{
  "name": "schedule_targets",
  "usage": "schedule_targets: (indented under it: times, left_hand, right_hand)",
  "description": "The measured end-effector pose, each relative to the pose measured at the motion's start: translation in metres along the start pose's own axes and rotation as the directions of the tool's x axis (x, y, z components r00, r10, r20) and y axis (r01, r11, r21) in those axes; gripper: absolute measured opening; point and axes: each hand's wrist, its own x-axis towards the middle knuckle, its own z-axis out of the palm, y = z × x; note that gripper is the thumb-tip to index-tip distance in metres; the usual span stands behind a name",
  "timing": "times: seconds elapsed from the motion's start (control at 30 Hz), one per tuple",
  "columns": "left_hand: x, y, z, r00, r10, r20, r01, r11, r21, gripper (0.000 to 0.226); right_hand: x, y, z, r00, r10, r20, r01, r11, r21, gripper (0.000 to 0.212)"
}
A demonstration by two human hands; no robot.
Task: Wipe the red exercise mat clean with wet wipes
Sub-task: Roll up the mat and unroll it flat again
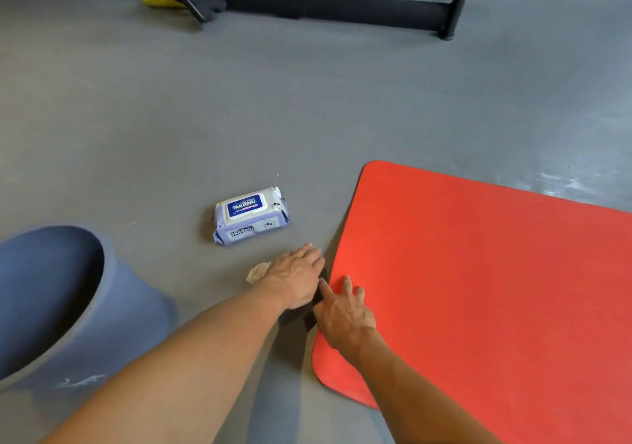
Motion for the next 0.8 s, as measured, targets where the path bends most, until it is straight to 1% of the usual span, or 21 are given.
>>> schedule_targets:
  times: [0.07, 0.1, 0.17, 0.27, 0.33, 0.4, 0.5, 0.63, 0.8]
  left_hand:
    - [-0.008, 0.011, -0.008, 1.0, 0.013, 0.012, -0.013, 1.0, 0.015, 0.062]
    - [-0.012, 0.016, -0.013, 1.0, 0.021, 0.013, -0.021, 1.0, 0.023, 0.066]
    - [-0.017, 0.027, -0.022, 1.0, 0.021, -0.011, -0.02, 0.999, 0.028, 0.072]
    - [-0.022, 0.041, -0.031, 0.999, 0.001, -0.049, 0.0, 1.0, 0.014, 0.075]
    - [-0.024, 0.051, -0.034, 0.999, 0.001, -0.051, -0.001, 1.0, -0.012, 0.073]
    - [-0.025, 0.064, -0.041, 0.998, 0.01, -0.064, -0.013, 0.998, -0.054, 0.068]
    - [-0.028, 0.091, -0.063, 0.995, 0.051, -0.083, -0.058, 0.994, -0.088, 0.062]
    - [-0.029, 0.133, -0.088, 0.988, 0.119, -0.095, -0.127, 0.988, -0.091, 0.066]
    - [-0.02, 0.179, -0.112, 0.987, 0.144, -0.077, -0.152, 0.981, -0.122, 0.072]
  right_hand:
    - [-0.011, 0.008, -0.011, 0.998, 0.008, -0.067, -0.004, 0.998, 0.055, 0.039]
    - [-0.016, 0.013, -0.017, 0.997, 0.017, -0.08, -0.013, 0.999, 0.052, 0.037]
    - [-0.023, 0.024, -0.032, 0.998, 0.02, -0.057, -0.024, 0.997, -0.072, 0.036]
    - [-0.038, 0.044, -0.056, 0.996, 0.031, -0.083, -0.041, 0.992, -0.123, 0.038]
    - [-0.054, 0.056, -0.073, 0.993, 0.042, -0.11, -0.057, 0.989, -0.134, 0.042]
    - [-0.072, 0.069, -0.091, 0.988, 0.087, -0.13, -0.099, 0.991, -0.09, 0.048]
    - [-0.097, 0.09, -0.116, 0.987, 0.125, -0.102, -0.132, 0.989, -0.071, 0.057]
    - [-0.126, 0.13, -0.132, 0.978, 0.196, -0.077, -0.203, 0.975, -0.096, 0.065]
    - [-0.158, 0.178, -0.141, 0.957, 0.25, -0.145, -0.274, 0.945, -0.178, 0.072]
